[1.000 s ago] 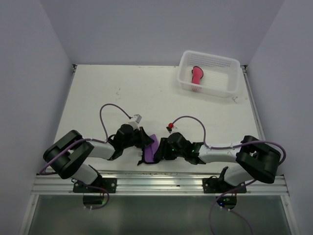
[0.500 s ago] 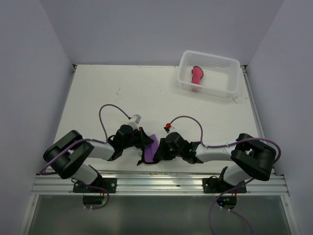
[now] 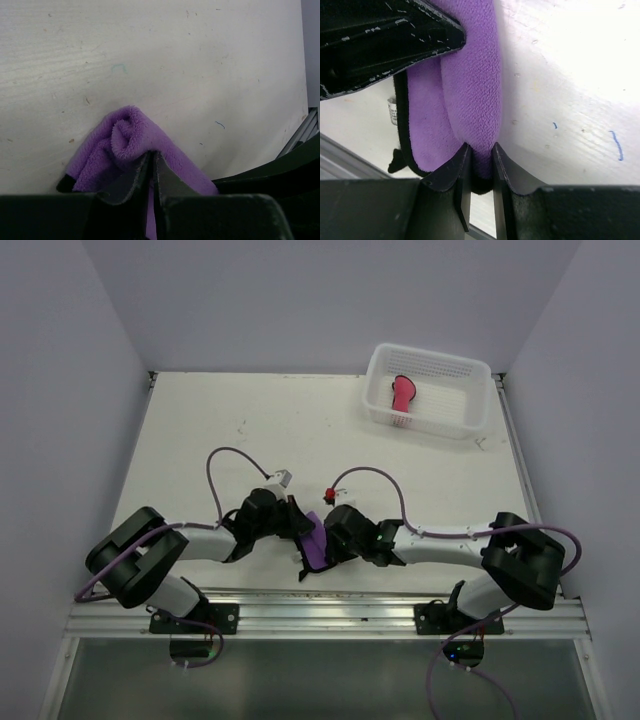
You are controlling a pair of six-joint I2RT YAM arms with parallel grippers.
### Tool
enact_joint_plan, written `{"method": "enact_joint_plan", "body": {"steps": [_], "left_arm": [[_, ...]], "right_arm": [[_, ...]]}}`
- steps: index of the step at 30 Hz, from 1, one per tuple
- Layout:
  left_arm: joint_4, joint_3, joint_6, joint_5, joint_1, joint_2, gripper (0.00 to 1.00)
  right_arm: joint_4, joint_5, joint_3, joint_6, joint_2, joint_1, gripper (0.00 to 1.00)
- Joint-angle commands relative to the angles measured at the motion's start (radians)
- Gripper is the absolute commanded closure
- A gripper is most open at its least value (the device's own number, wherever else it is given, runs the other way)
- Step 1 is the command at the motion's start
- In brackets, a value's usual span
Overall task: Roll the towels
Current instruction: Roll the towel
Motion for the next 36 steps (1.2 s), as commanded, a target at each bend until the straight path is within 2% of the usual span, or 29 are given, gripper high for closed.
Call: {"method": "enact_joint_plan", "body": {"steps": [1,12,23,30,36], "left_arm": [[-0.128,0.02,0.058,-0.067,0.006,-0.009,0.89],[-0.194,0.026,0.06,-0.082,0.008,-0.09,0.88],[-0.261,0.031,0.049,-0.087,0.009,-0.197,0.88],[-0.312,0.034,0.045,-0.098,0.009,-0.273,0.88],[-0.303,0.052,0.04,-0.076,0.009,-0.274,0.87]], "right_arm": [[-0.182,0.134,0.041,-0.115,0.005,0.028,1.0],[-0.353,0.394,0.212,-0.237,0.144,0.198,1.0],[-0.542,0.611,0.339,-0.23,0.297,0.298,1.0],[-0.634,0.697,0.431,-0.207,0.405,0.35,1.0],[-0.653,0.719,0.457,-0.196,0.44,0.373,1.0]]}}
